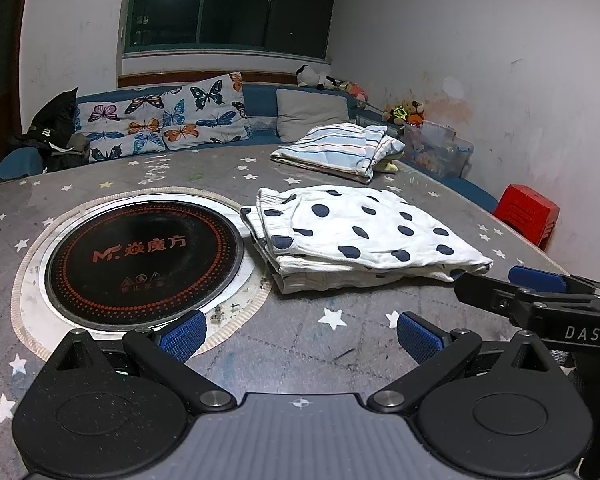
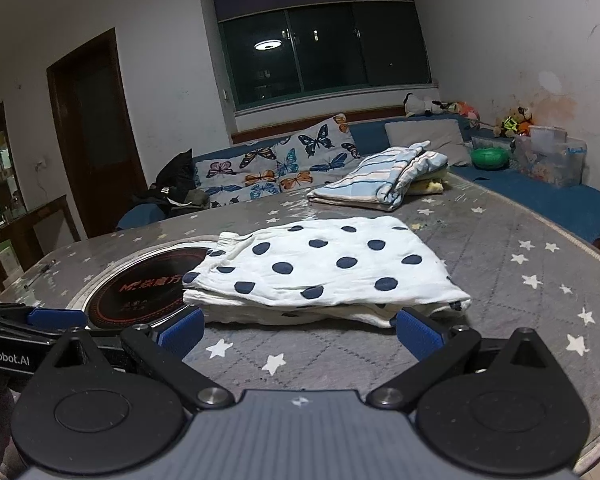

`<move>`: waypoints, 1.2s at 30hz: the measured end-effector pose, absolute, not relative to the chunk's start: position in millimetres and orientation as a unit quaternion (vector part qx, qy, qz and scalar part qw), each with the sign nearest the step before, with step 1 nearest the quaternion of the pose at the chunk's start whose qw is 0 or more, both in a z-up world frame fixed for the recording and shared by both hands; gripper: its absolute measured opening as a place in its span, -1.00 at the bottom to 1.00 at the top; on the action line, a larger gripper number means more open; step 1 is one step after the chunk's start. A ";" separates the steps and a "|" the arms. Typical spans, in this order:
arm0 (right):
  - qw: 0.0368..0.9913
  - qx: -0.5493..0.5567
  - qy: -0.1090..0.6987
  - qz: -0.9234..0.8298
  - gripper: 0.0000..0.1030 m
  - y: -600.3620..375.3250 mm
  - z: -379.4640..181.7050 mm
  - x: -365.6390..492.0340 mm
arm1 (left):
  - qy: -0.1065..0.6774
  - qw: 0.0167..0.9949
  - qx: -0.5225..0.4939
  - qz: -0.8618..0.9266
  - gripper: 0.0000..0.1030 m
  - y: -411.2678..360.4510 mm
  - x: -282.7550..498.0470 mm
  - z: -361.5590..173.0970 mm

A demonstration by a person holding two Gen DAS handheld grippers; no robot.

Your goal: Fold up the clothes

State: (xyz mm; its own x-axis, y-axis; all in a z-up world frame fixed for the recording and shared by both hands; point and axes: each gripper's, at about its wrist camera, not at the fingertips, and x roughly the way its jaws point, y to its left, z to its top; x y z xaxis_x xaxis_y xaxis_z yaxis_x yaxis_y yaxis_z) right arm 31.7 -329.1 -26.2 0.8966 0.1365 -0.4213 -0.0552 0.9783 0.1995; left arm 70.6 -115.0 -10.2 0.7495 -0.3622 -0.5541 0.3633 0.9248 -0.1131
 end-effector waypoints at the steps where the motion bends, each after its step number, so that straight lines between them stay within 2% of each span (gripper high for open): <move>1: 0.969 0.094 0.224 0.051 1.00 -328.4 -26.8 32.4 | 0.296 0.935 0.003 -0.194 1.00 -115.3 69.9 -10.1; 36: 0.959 0.104 0.260 0.043 1.00 -328.9 -35.3 60.3 | 0.319 0.926 0.019 -0.200 1.00 -121.8 95.3 -18.2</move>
